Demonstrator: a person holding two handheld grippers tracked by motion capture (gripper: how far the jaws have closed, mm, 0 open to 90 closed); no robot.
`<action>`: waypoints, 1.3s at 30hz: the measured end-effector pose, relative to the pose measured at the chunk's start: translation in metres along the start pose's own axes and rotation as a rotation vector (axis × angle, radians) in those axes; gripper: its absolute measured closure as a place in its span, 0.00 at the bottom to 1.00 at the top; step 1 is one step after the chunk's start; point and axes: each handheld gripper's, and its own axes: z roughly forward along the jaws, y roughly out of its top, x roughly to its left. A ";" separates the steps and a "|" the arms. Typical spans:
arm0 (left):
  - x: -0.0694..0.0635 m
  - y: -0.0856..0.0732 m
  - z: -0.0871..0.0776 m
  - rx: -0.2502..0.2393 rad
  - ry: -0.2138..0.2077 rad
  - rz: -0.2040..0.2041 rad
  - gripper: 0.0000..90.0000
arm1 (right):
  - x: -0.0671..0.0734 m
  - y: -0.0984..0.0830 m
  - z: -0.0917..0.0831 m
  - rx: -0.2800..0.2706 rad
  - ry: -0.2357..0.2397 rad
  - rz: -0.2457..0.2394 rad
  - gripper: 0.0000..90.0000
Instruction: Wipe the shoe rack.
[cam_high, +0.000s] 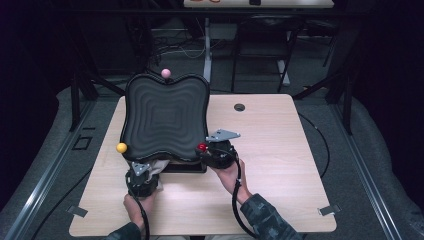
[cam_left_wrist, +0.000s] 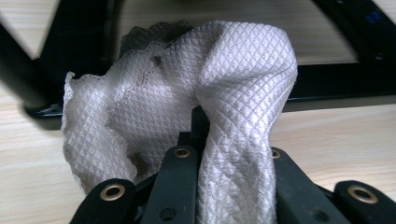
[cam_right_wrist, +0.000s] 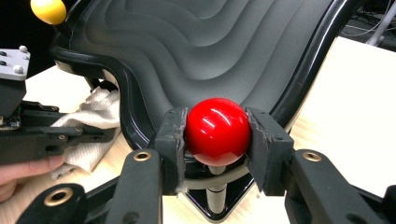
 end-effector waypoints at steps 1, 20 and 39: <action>-0.003 0.000 0.001 0.003 -0.011 0.004 0.93 | 0.000 0.000 0.000 0.000 -0.001 0.000 0.67; -0.076 0.005 0.019 0.007 -0.176 0.137 0.93 | -0.001 0.000 0.000 0.002 0.002 -0.002 0.67; -0.076 0.003 0.015 0.024 -0.249 0.114 0.93 | 0.000 0.000 0.000 0.003 0.000 -0.007 0.67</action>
